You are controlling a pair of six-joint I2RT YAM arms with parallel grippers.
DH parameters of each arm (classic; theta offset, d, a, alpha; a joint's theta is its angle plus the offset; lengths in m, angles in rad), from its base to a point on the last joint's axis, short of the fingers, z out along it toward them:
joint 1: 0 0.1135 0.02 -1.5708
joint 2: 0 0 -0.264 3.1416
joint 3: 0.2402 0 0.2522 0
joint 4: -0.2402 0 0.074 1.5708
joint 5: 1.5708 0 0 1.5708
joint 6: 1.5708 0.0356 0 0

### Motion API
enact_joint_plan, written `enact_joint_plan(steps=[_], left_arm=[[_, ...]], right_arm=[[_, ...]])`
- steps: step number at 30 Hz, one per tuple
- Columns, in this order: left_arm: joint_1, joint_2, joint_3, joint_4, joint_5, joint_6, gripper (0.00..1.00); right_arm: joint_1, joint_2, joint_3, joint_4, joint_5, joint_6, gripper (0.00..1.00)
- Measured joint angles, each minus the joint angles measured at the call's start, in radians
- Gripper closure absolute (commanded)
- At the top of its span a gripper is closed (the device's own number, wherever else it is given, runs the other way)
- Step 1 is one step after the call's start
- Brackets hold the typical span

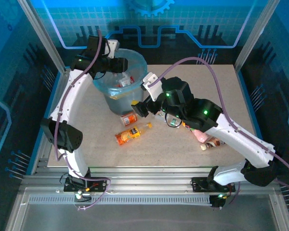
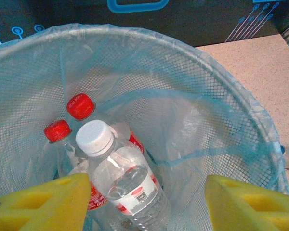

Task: Put the plastic bottles in the bin

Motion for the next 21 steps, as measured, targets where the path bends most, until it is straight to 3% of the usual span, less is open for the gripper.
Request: enact_joint_plan(steps=[11,17,21], left_arm=[[0.000,-0.119,-0.065,0.024,0.001,-0.022,0.37],[-0.015,-0.349,-0.257,0.097,-0.016,-0.014,0.39],[-0.117,-0.504,-0.354,0.129,-0.103,0.048,0.39]], right_arm=[[0.000,-0.001,-0.044,-0.014,0.007,0.000,0.00],[-0.010,-0.034,-0.160,-0.047,0.017,0.015,0.10],[-0.084,-0.094,-0.247,-0.089,0.010,0.093,0.14]])
